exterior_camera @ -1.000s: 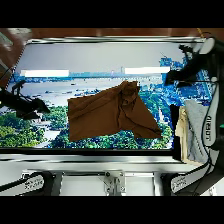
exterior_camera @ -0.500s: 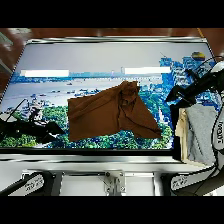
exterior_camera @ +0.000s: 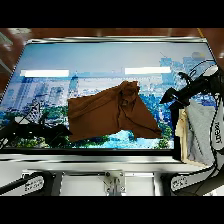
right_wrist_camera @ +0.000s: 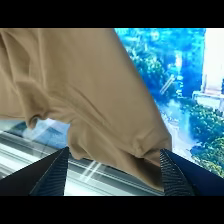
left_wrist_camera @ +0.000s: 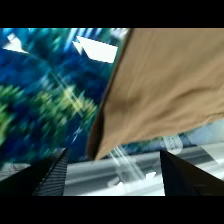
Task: Fold the shirts.
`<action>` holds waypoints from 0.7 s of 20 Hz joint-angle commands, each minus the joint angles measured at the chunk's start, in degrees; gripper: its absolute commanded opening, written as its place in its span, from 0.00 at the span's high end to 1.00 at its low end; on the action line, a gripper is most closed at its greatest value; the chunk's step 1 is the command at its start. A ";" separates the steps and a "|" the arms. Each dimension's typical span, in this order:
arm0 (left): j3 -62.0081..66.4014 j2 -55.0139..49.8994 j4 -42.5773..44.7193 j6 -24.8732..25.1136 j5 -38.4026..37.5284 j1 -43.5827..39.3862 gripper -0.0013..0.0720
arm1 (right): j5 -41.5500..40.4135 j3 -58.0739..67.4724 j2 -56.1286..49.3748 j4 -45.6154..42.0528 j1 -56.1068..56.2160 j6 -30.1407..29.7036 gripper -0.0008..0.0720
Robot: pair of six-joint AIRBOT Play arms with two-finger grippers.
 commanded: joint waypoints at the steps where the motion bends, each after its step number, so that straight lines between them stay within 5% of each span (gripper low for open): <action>1: -0.15 -2.25 -3.80 -0.39 6.32 -3.50 0.09 | 0.35 -0.11 0.04 -0.20 0.13 -0.13 0.06; 4: -0.15 -4.13 -5.90 -0.70 8.31 -4.55 0.14 | 0.02 -0.11 0.04 -3.13 0.13 0.00 0.06; 7: -0.09 -5.07 -6.95 -1.22 7.67 -4.81 0.89 | 0.76 -0.13 0.04 -9.49 0.13 0.48 0.06; 14: 1.29 -3.80 -7.41 1.64 3.23 -4.74 0.93 | -1.92 -12.68 0.04 -14.64 1.36 -3.98 0.06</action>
